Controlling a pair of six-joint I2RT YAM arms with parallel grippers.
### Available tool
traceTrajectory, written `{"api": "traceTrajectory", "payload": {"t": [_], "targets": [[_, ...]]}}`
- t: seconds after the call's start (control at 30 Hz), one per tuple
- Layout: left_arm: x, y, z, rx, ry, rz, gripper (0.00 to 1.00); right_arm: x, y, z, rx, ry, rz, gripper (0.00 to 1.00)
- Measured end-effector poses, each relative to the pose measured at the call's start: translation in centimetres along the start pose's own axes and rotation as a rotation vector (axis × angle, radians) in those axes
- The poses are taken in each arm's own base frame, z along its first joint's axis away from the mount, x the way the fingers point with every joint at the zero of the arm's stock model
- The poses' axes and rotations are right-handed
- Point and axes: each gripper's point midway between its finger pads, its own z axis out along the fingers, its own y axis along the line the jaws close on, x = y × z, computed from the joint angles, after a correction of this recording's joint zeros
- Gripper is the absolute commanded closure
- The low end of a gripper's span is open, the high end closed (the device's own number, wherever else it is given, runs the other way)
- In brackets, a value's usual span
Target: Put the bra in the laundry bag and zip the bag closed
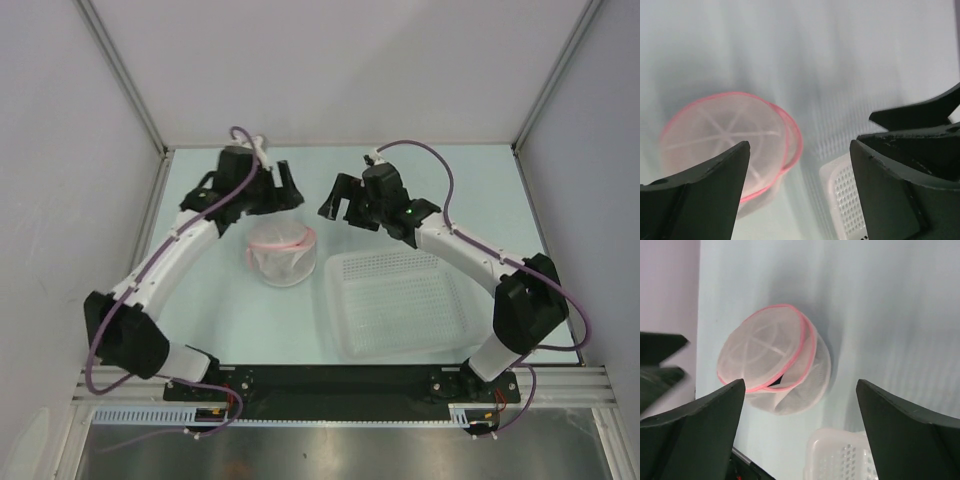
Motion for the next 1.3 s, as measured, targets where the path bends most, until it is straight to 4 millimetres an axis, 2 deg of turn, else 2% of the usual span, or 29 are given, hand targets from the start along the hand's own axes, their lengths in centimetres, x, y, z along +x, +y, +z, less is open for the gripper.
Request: {"api": "traceTrajectory", "payload": {"t": [0.1,0.17,0.2,0.23,0.27,0.3,0.33,0.37,0.4,0.43,0.5,0.57,0.63,0.73,0.8,0.93,1.0,1.03,1.07,1.13,1.3], "targets": [[-2.8,3.3,-3.5,0.018,-0.089,-0.069,0.15,1.4,1.5,0.3,-0.043,0.011,0.042,0.00],[-4.9,6.0,-5.8,-0.001,-0.172,-0.108,0.15,3.5,2.6,0.6,-0.065,0.040,0.100,0.01],[-5.4,7.0,-6.5,-0.001,-0.196,-0.115,0.15,4.5,3.2,0.8,-0.072,0.052,0.122,0.07],[-5.6,7.4,-6.9,0.011,-0.205,-0.113,0.27,5.4,3.6,1.0,-0.076,0.063,0.138,0.13],[-5.8,8.3,-7.0,0.004,-0.211,-0.124,0.34,6.3,4.1,1.2,-0.076,0.070,0.155,0.18],[-5.7,9.0,-6.7,0.018,-0.194,-0.136,0.37,7.2,4.6,1.4,-0.072,0.075,0.167,0.22],[-5.4,9.6,-5.5,0.037,-0.155,-0.150,0.40,8.1,5.1,1.6,-0.068,0.077,0.173,0.29],[-5.3,10.3,-4.6,0.050,-0.129,-0.162,0.41,8.8,5.5,1.7,-0.065,0.077,0.176,0.30],[-5.4,11.2,-3.0,0.074,-0.080,-0.183,0.41,9.4,6.0,1.8,-0.064,0.076,0.171,0.38],[-5.5,12.1,-1.4,0.079,-0.048,-0.200,0.41,10.0,6.4,1.8,-0.066,0.078,0.165,0.42],[-5.4,14.8,3.3,0.079,0.035,-0.245,0.41,11.4,7.4,1.9,-0.068,0.090,0.130,0.48],[-3.1,17.2,7.6,0.072,0.138,-0.308,0.42,12.6,8.4,2.1,-0.072,0.099,0.091,0.51],[0.2,18.9,10.7,0.062,0.245,-0.369,0.42,13.8,8.9,2.2,-0.069,0.104,0.053,0.52],[3.1,19.3,12.4,0.055,0.339,-0.410,0.42,16.1,9.2,2.1,-0.059,0.127,-0.024,0.52],[3.6,18.8,12.9,0.056,0.359,-0.405,0.44,17.5,9.1,2.3,-0.051,0.147,-0.071,0.52],[3.5,16.3,13.3,0.094,0.365,-0.364,0.46,20.1,8.4,3.7,-0.027,0.196,-0.148,0.52],[4.3,15.6,13.2,0.104,0.364,-0.354,0.46,20.7,7.5,4.7,-0.003,0.208,-0.169,0.52],[5.3,15.3,12.7,0.101,0.378,-0.359,0.47,20.9,6.8,5.1,0.012,0.213,-0.179,0.52],[6.8,15.0,11.7,0.090,0.399,-0.374,0.47,20.9,6.2,5.5,0.026,0.217,-0.186,0.52],[8.2,14.9,10.2,0.076,0.417,-0.395,0.46,20.6,5.5,5.9,0.041,0.216,-0.193,0.51],[10.1,14.6,6.4,0.048,0.364,-0.441,0.46,17.3,3.5,7.1,0.077,0.176,-0.172,0.50]]}}
